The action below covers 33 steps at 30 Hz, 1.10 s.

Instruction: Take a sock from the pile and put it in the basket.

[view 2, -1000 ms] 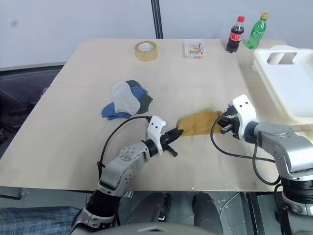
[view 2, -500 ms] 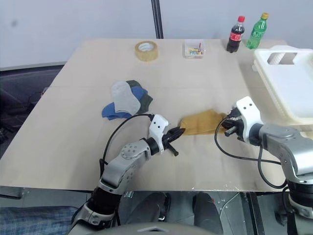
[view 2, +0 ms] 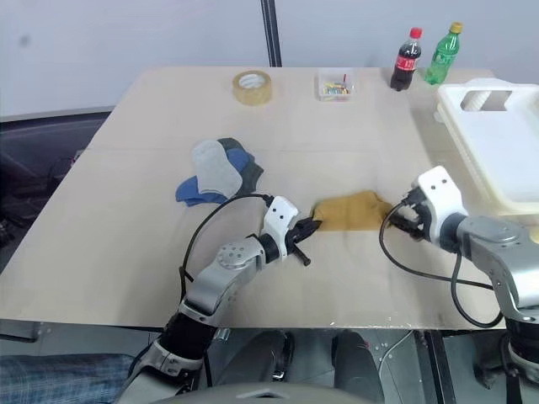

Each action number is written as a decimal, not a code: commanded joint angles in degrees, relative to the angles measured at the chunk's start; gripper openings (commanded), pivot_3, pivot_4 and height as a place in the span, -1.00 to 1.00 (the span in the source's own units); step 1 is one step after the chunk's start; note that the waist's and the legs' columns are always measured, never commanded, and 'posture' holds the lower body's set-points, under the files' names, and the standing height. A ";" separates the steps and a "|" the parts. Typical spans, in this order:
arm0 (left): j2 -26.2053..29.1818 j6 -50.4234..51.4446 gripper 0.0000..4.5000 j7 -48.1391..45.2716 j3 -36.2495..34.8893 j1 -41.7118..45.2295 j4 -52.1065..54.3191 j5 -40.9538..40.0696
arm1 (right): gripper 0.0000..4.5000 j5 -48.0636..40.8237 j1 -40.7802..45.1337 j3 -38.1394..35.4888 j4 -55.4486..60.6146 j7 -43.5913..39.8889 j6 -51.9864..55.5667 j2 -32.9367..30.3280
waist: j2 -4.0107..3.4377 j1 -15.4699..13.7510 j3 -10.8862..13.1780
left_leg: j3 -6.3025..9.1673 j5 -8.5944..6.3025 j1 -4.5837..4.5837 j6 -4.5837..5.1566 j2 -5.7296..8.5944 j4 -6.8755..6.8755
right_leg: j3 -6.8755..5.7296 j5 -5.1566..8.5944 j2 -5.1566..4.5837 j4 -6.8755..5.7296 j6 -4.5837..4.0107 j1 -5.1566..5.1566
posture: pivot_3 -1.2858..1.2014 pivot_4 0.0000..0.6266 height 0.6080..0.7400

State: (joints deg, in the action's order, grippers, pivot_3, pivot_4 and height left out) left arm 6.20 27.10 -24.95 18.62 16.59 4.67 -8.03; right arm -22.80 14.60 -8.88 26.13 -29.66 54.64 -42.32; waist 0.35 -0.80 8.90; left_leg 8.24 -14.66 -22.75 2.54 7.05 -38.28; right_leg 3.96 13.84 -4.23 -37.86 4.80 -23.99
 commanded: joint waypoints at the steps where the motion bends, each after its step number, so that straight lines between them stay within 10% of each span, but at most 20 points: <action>1: -0.73 0.38 -0.51 -1.07 -0.65 0.88 -1.04 -1.00 | 0.32 1.73 1.84 3.17 0.25 0.47 -7.89 3.68 | 0.00 -0.02 0.00 | 0.00 0.00 0.01 0.00 -0.01 0.00 | 0.00 0.00 0.01 -0.01 0.00 0.01 | 0.03 -0.52 0.98; 9: -0.04 1.75 0.97 -2.08 -0.28 1.57 -1.45 -0.55 | 0.32 12.80 2.74 13.99 -10.61 2.22 -21.31 8.13 | 0.00 -0.01 -0.01 | 0.01 0.01 0.01 -0.02 -0.01 -0.02 | -0.01 0.00 0.05 -0.01 -0.01 0.01 | 0.03 -0.52 0.98; 33: -5.28 34.54 0.97 2.04 -23.61 11.58 -7.49 -25.72 | 0.32 19.62 0.40 17.80 -16.45 1.50 -26.01 14.19 | 0.09 0.21 -0.11 | 0.01 -0.06 0.69 0.07 -0.06 0.03 | -0.01 0.02 0.20 -0.02 0.01 0.56 | 0.03 -0.52 0.98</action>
State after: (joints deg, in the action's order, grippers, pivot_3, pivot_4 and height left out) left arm 0.96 58.30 -23.07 -5.03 27.20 0.04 -32.60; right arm -3.48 15.56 7.95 9.28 -27.96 28.62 -28.81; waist 0.45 -0.59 8.78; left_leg 8.25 -14.69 -22.05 2.57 6.99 -38.25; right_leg 3.94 13.85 -4.00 -37.89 4.81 -23.42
